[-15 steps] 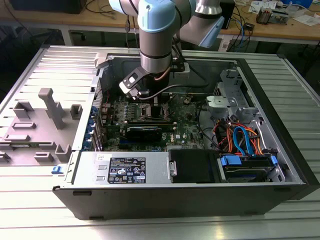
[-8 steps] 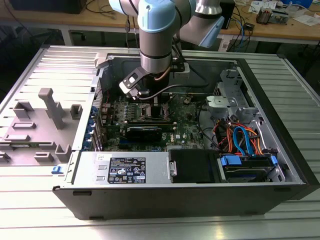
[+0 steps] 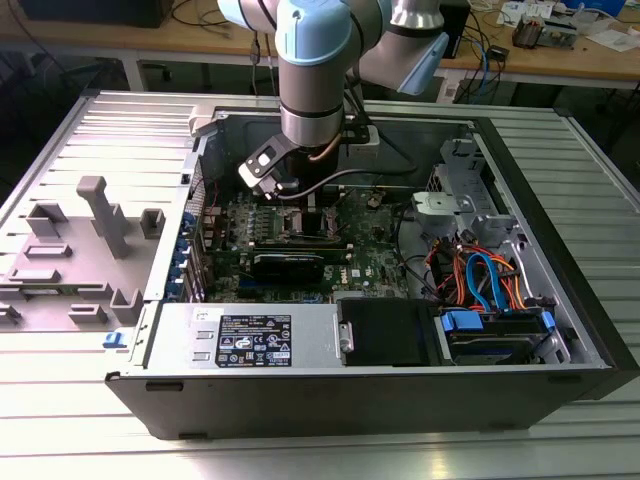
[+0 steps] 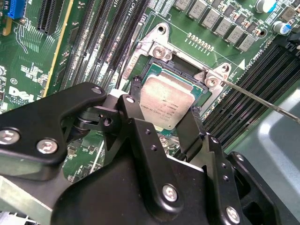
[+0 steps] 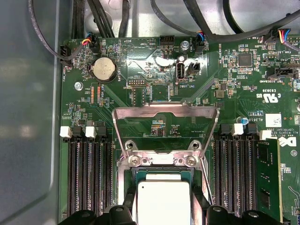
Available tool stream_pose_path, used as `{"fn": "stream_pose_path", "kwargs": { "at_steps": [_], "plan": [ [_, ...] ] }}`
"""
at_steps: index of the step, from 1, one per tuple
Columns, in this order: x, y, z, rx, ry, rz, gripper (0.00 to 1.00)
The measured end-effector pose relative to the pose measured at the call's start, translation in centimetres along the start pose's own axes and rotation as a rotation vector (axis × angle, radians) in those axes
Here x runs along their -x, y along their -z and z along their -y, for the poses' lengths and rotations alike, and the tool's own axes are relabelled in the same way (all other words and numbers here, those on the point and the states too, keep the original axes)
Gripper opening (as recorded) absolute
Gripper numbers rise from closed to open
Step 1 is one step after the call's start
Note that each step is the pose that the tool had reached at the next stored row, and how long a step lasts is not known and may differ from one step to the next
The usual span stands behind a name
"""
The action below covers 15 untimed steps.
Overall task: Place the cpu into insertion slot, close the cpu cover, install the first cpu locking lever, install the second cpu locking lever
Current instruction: 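Place the cpu into insertion slot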
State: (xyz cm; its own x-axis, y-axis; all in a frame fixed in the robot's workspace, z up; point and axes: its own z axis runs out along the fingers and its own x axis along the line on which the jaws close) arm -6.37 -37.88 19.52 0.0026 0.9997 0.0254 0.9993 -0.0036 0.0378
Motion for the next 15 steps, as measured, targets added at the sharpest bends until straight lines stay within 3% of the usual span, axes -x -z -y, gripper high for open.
{"fn": "stream_pose_path", "kwargs": {
  "at_steps": [11, 13, 15],
  "plan": [
    [0.0, -0.02, 0.0, 0.0001, 0.0, -0.0002, 0.54],
    [-0.02, -0.05, -0.01, 0.0007, 0.0, -0.0008, 0.61],
    [-0.01, -0.04, 0.0, 0.0003, 0.0, -0.0005, 0.61]
  ]
}}
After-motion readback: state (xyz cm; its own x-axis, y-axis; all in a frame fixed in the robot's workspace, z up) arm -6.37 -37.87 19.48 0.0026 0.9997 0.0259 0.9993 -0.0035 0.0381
